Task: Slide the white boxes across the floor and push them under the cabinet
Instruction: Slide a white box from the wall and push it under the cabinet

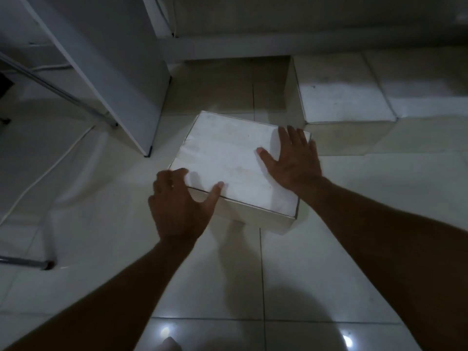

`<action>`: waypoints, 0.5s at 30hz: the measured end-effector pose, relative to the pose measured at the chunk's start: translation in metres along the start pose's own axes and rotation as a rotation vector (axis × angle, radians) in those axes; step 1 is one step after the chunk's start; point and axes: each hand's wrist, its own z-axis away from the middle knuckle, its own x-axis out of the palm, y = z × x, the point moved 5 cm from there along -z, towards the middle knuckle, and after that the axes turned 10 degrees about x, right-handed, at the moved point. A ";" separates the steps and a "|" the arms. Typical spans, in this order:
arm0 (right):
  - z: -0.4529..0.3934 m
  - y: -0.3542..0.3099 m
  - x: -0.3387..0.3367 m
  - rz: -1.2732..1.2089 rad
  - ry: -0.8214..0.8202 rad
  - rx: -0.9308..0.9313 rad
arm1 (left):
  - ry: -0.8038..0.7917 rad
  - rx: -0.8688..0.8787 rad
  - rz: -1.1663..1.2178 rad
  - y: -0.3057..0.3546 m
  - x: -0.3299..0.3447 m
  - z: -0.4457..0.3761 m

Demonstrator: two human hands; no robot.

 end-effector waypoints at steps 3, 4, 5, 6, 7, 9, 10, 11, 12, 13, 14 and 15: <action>-0.014 0.003 0.007 0.071 -0.043 -0.024 | -0.028 -0.505 0.163 -0.003 0.013 0.020; -0.015 0.005 0.008 0.076 -0.046 -0.021 | -0.052 -0.579 0.248 0.000 0.019 0.024; -0.016 0.007 0.008 0.076 -0.044 -0.020 | -0.065 -0.616 0.336 0.004 0.025 0.024; -0.016 0.009 0.008 0.076 -0.040 -0.021 | -0.062 -0.625 0.412 0.007 0.030 0.023; -0.015 0.009 0.008 0.073 -0.034 -0.024 | -0.045 -0.619 0.463 0.008 0.035 0.021; -0.011 0.009 0.006 0.063 -0.022 -0.020 | -0.020 -0.603 0.501 0.010 0.041 0.015; -0.007 0.009 0.005 0.059 -0.016 -0.006 | -0.017 -0.604 0.514 0.009 0.043 0.012; -0.002 0.009 0.004 0.056 -0.004 0.014 | -0.020 -0.607 0.531 0.009 0.045 0.009; 0.003 0.010 0.001 0.056 0.013 0.035 | -0.025 -0.608 0.552 0.010 0.047 0.005; 0.009 0.011 0.000 0.059 0.027 0.058 | -0.033 -0.606 0.572 0.010 0.050 0.002; 0.016 0.011 0.000 0.059 0.041 0.081 | -0.044 -0.602 0.585 0.011 0.052 -0.003; 0.023 0.012 -0.001 0.057 0.056 0.102 | -0.057 -0.597 0.596 0.011 0.055 -0.009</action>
